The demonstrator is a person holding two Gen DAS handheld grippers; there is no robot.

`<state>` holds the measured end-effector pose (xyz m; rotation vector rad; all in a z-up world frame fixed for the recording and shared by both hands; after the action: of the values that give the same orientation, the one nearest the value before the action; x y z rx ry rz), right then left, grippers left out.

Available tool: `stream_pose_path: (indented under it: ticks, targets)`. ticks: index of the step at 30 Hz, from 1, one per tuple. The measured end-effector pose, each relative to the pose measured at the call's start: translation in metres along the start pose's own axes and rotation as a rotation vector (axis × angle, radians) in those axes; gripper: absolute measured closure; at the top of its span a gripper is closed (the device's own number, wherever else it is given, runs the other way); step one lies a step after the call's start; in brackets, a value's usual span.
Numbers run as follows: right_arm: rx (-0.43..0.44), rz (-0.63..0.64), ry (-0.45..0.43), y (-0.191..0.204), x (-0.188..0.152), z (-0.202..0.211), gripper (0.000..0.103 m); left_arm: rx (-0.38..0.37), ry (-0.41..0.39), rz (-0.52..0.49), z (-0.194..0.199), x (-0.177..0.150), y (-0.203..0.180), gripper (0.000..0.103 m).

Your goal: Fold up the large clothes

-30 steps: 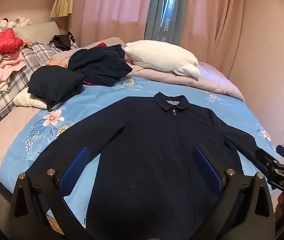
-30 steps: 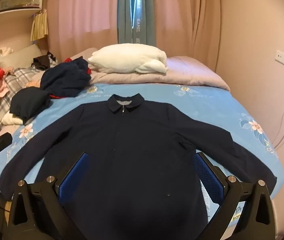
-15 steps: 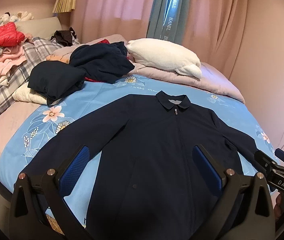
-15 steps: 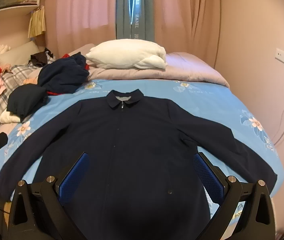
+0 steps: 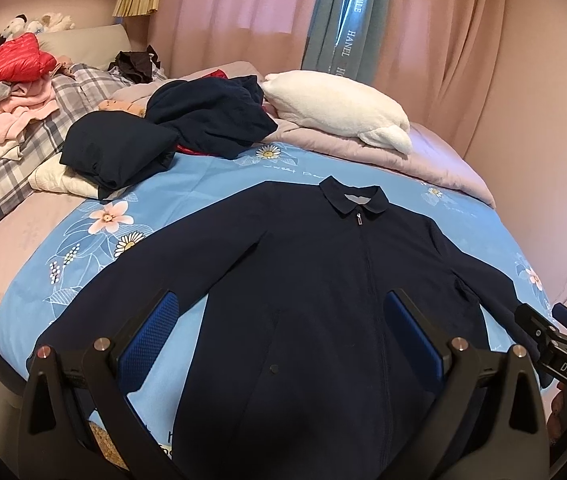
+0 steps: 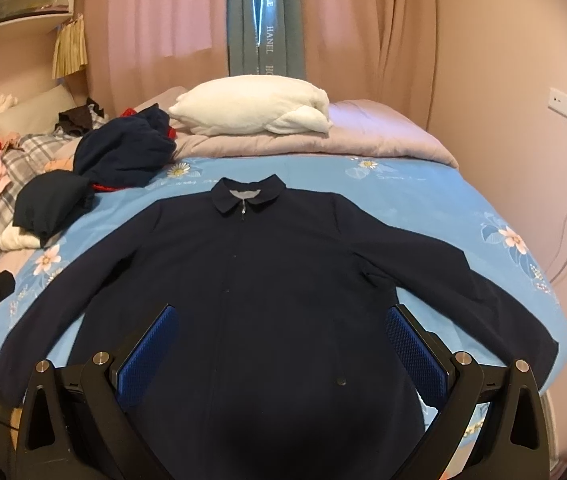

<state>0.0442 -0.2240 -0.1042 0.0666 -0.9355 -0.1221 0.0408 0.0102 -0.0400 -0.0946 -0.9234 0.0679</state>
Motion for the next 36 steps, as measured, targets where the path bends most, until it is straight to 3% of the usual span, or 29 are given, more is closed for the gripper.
stream_pose_path:
  ticks: [36]
  targets:
    - [0.061,0.0,0.002,0.01,0.007,-0.002,0.0,0.072,-0.006,0.001,0.004,-0.006,0.013,0.001]
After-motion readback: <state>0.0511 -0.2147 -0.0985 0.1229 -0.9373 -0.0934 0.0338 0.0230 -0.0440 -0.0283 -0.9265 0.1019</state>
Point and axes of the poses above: each gripper's, at about its wrist camera, not at the fingertips, and z roughly against the way its jaws point, y to its left, x to its top, the point moved 4 cm from there along -z, roughly the way its jaws point, and after that the axes turned 5 degrees about -z, right-handed, at the moved point
